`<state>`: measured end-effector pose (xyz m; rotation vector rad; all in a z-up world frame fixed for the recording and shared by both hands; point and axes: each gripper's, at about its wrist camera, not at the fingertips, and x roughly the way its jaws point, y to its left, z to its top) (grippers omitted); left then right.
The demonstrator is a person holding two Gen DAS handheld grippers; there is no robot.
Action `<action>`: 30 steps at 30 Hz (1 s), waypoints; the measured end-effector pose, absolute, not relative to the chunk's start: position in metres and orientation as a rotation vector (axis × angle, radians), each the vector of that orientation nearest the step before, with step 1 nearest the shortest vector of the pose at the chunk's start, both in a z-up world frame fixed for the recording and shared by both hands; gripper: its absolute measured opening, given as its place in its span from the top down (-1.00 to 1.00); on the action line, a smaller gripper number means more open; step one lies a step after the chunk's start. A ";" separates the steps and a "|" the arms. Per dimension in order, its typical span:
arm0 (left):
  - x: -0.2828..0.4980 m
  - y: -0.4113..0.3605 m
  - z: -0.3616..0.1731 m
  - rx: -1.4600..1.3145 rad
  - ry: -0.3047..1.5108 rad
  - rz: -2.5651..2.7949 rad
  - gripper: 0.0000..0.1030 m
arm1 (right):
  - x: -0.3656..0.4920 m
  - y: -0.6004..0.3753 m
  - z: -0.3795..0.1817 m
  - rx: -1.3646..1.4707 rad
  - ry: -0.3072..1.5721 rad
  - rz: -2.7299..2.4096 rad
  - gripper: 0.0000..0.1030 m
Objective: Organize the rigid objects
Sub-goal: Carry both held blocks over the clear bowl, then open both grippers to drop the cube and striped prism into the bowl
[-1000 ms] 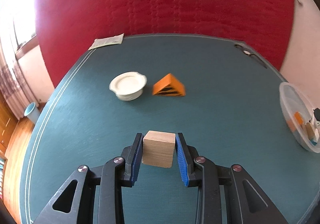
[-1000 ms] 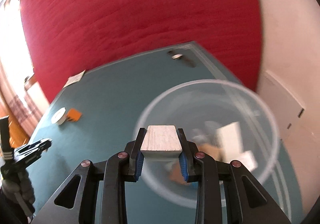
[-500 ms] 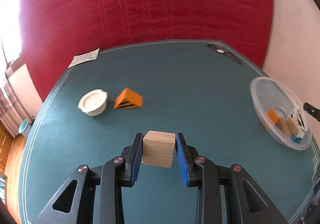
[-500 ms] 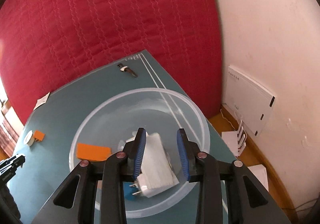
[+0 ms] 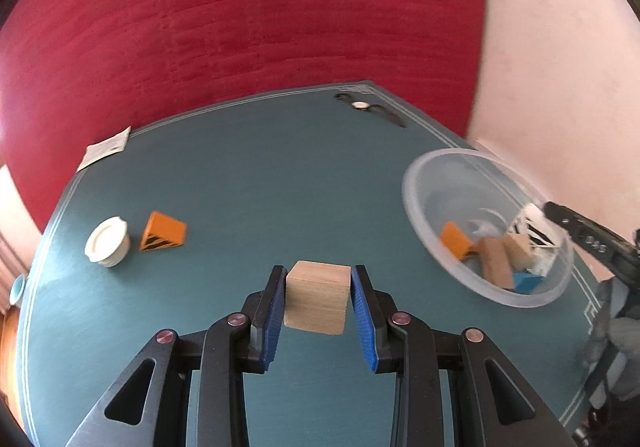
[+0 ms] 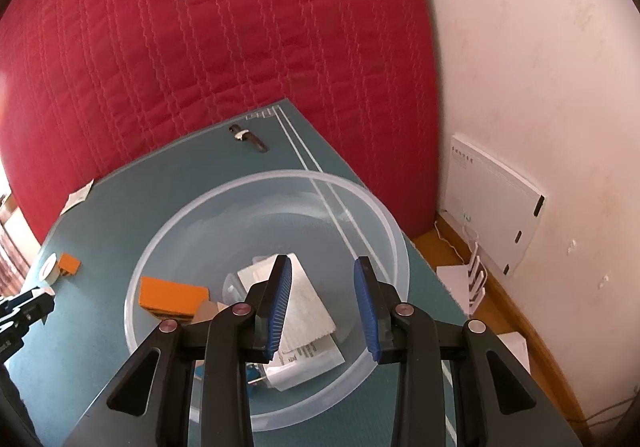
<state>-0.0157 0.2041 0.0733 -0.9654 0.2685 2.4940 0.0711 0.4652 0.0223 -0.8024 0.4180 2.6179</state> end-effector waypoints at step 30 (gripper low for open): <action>-0.002 0.307 0.075 -0.879 0.291 2.221 -0.72 | 0.073 0.470 0.021 -0.761 0.415 2.591 0.34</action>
